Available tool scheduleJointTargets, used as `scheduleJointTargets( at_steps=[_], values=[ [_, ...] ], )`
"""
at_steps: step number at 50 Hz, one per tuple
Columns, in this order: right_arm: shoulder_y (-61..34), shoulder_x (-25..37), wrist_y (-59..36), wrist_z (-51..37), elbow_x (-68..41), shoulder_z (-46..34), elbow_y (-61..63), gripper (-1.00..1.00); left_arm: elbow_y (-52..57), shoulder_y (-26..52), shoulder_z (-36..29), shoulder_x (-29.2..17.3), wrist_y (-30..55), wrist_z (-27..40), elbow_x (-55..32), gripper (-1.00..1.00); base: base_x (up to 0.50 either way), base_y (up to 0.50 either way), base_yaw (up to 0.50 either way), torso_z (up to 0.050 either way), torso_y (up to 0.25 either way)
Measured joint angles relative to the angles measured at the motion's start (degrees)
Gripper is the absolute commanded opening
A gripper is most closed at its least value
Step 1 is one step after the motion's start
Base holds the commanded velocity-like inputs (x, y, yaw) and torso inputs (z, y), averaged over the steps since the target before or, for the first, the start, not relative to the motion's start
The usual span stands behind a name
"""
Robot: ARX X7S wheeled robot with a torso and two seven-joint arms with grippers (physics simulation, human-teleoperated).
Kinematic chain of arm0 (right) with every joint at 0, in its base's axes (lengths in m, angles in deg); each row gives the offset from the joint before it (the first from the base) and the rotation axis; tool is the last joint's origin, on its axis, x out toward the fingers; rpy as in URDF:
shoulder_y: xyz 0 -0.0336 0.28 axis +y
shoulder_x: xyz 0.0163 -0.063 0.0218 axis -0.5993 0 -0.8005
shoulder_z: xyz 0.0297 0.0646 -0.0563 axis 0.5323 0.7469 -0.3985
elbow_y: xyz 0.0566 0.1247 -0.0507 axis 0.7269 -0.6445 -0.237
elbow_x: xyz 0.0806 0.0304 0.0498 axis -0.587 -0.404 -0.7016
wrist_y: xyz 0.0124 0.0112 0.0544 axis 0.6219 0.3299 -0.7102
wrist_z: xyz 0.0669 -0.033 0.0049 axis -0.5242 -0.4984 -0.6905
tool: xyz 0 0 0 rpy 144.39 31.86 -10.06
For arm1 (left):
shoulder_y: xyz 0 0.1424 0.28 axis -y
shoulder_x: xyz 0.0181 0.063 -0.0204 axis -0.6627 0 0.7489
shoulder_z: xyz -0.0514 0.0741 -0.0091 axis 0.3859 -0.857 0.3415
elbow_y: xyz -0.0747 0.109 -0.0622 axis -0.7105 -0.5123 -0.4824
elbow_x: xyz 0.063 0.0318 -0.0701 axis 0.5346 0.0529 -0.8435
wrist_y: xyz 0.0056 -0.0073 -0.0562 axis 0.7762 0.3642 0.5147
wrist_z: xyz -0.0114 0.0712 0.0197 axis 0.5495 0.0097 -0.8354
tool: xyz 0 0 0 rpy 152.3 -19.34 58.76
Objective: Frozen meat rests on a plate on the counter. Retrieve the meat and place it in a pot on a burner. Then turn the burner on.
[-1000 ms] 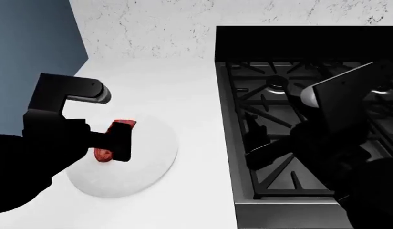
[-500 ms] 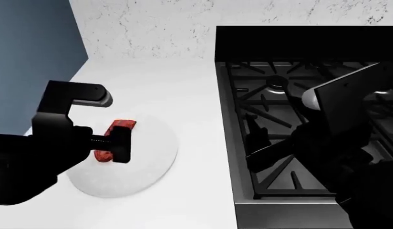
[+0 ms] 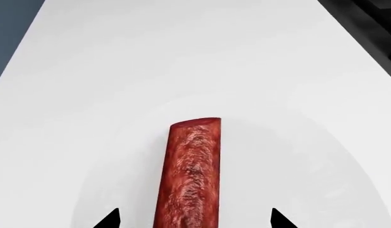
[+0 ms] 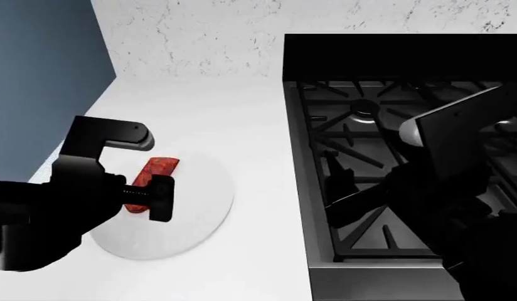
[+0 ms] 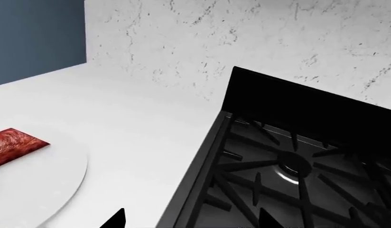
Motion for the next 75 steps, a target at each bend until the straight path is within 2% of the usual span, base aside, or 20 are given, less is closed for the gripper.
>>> scheduleJointTargets(
  at_steps=[32,33,51,75],
  values=[
    [0.2,0.9,1.6,1.5,1.6,-1.7,-0.4,1.00,-1.4,-1.3,-2.6,-0.3,-0.8,-2.1,1.8,1.00,0.00,0.00,0.00,0.000,0.000],
    [0.1,0.9,1.7,1.5,1.6,-1.7,-0.5,1.00,-1.4,-1.3,-2.7,-0.3,-0.9,-2.1,1.8,-1.00,0.00,0.00,0.00,0.000,0.000],
    [0.0,1.6,2.4,1.1,1.2,-2.3,-0.3,1.00,-0.2,-0.5,-3.4,-0.8,-1.3,-0.9,1.1,-1.00,0.00,0.00,0.00,0.000,0.000],
    [-0.7,2.9,3.8,-0.5,-0.8,-3.0,0.7,1.00,3.3,6.2,-3.3,-1.5,-2.4,2.0,-3.1,-1.00,0.00,0.00,0.00,0.000,0.000]
  ],
)
